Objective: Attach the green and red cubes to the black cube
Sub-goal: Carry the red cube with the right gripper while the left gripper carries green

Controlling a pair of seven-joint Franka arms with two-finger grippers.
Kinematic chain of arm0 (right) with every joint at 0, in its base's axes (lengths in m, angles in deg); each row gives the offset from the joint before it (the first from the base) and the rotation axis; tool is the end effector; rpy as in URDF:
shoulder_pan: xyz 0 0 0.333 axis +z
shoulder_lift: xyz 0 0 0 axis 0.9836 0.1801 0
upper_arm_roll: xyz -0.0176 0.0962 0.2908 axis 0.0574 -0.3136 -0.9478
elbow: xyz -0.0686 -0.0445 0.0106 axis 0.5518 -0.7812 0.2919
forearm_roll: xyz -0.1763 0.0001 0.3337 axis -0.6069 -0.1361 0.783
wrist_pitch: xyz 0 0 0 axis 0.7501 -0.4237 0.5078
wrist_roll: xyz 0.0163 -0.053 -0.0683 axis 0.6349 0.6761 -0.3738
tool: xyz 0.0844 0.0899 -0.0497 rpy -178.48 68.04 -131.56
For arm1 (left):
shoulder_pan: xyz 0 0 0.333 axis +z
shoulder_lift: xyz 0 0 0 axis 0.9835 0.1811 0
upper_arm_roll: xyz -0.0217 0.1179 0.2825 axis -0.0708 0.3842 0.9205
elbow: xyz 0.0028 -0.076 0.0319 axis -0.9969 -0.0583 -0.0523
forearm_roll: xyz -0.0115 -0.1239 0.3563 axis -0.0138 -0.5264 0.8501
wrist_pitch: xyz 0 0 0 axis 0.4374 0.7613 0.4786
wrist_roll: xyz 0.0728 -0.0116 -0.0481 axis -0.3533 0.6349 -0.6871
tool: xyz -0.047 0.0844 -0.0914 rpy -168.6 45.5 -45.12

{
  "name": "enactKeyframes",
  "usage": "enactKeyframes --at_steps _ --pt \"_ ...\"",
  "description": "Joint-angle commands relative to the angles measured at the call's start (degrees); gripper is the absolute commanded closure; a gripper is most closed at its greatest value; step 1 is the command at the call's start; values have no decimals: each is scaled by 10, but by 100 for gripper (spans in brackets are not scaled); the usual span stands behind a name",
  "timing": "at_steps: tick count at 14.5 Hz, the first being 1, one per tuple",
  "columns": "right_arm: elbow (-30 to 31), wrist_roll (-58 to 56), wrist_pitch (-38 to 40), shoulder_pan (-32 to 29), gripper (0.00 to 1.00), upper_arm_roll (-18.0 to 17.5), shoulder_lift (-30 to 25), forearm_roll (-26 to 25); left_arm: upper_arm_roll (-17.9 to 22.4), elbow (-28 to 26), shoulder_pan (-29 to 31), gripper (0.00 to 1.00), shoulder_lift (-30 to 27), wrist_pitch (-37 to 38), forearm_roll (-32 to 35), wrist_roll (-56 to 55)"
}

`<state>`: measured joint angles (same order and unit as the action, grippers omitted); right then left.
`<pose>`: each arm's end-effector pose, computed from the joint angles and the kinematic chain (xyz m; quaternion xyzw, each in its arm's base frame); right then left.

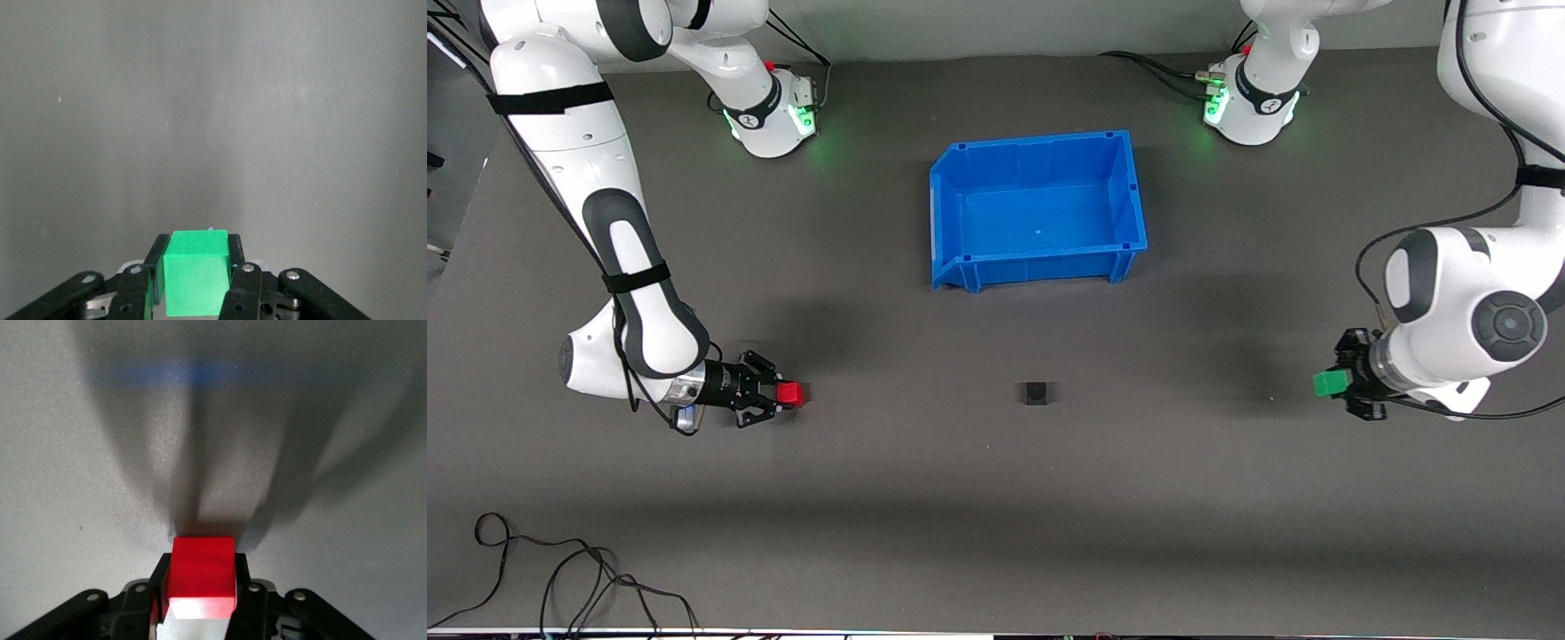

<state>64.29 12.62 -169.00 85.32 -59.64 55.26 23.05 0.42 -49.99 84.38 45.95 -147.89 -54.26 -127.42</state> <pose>0.6000 0.0264 0.1410 -0.7232 0.6324 0.1935 0.1993 0.6181 -0.0168 0.2889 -0.6936 -0.7197 0.0083 0.0305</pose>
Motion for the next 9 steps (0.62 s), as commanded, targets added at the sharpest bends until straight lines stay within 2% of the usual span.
enactKeyframes --at_steps 1,2,5,9 --pt "-11 -12 -2 3 88 4 -5 19 -2 1 -8 100 5 8 1 -16" --pt "-16 -11 7 4 91 5 -9 19 -2 2 -16 100 10 -4 2 -16" --pt "-59 8 73 3 91 8 -21 16 -2 11 -41 100 17 4 0 -19" --pt "-96 47 86 10 90 3 -20 17 -2 12 -62 100 17 10 1 -61"
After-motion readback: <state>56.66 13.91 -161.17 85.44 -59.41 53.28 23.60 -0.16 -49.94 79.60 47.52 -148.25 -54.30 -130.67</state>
